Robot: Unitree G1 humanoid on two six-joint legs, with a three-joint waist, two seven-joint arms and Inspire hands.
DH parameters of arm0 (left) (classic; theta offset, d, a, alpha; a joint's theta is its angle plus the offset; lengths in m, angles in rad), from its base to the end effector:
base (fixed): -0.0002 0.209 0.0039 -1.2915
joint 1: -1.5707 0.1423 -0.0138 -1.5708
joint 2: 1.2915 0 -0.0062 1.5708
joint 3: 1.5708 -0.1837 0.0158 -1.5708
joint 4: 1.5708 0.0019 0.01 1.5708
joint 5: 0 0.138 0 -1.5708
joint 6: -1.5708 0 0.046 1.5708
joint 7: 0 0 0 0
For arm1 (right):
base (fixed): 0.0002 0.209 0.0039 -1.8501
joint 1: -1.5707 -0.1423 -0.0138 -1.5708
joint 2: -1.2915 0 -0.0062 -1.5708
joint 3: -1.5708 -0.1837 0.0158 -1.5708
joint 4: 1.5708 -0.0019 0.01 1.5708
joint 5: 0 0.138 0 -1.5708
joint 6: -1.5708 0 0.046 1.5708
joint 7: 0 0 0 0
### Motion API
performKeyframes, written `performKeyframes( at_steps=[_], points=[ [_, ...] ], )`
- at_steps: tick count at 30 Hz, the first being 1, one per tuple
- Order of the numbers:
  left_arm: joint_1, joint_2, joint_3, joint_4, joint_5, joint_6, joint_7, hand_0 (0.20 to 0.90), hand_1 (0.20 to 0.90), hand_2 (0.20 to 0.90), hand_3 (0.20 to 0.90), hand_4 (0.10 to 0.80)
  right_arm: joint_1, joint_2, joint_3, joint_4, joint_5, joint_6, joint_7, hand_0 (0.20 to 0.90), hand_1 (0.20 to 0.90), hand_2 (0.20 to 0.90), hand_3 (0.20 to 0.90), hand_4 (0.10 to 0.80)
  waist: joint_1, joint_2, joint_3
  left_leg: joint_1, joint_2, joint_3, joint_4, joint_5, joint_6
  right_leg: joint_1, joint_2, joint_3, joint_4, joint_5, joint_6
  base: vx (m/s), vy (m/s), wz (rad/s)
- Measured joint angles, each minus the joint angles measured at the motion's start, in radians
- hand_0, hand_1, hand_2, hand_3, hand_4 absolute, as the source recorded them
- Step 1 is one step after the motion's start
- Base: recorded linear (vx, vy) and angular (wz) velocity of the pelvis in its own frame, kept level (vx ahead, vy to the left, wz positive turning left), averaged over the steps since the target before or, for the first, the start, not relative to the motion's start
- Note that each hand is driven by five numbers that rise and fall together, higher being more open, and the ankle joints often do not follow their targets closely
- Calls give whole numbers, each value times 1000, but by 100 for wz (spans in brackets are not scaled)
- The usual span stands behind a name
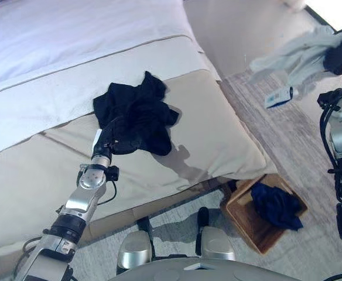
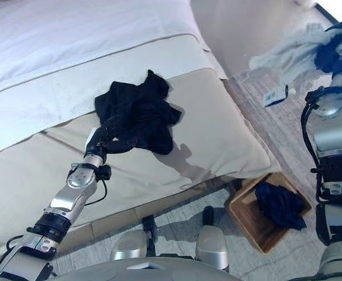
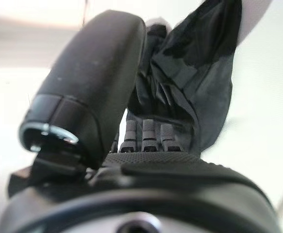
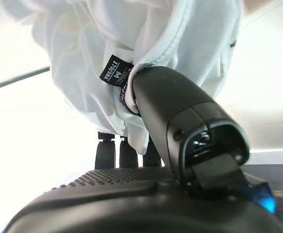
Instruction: Pick up the clothes from the bed and place them into the basket
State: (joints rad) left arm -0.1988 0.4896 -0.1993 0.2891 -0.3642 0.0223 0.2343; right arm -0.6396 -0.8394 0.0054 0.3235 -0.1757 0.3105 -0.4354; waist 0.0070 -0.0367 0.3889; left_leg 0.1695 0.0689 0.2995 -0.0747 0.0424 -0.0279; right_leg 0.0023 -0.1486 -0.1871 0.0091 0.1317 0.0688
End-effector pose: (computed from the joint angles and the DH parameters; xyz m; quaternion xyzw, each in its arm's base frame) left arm 0.2374 0.2188 0.0435 0.0932 0.0754 0.0673 0.9905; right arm 0.2876 -0.3011 0.2135 -0.4157 -0.1130 -0.3727 0.8219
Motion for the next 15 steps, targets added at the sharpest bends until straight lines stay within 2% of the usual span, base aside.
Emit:
performKeyframes(
  at_steps=[1, 4, 9, 15],
  points=[
    [0, 0, 5, 0, -1, 0, 4, 900, 900, 900, 900, 800, 23, 0, -1, 0, 0, -1, -3, 300, 300, 300, 200, 100, -2, -5, -10, 1, -6, 23, 1, -6, -4, -9, -2, -18, -9, 0, 0, -58, -98, -72],
    [10, -11, 8, 1, -20, -2, 16, 900, 900, 900, 900, 800, 118, 0, -2, 8, 19, -1, -7, 300, 300, 300, 200, 100, -27, -5, -55, 3, -15, 39, 1, -18, -8, -5, -3, 0, -40, 0, 0, 1, -75, -30],
    [48, -56, 6, 1, -27, -5, 11, 900, 900, 900, 900, 800, 285, 0, -32, 26, 39, 0, -7, 300, 300, 300, 200, 100, -64, 7, -127, 19, 0, 38, -2, -18, -6, 24, 23, 13, -86, 14, -5, -28, -72, -11],
    [78, -97, -1, 47, -27, -5, -8, 900, 900, 900, 900, 800, 327, 0, -40, 46, 39, 0, -7, 300, 300, 300, 200, 100, -104, 31, -154, 39, 11, 39, -13, -18, -6, 24, 42, 46, -100, 18, -5, -14, -48, -17]
  ],
)
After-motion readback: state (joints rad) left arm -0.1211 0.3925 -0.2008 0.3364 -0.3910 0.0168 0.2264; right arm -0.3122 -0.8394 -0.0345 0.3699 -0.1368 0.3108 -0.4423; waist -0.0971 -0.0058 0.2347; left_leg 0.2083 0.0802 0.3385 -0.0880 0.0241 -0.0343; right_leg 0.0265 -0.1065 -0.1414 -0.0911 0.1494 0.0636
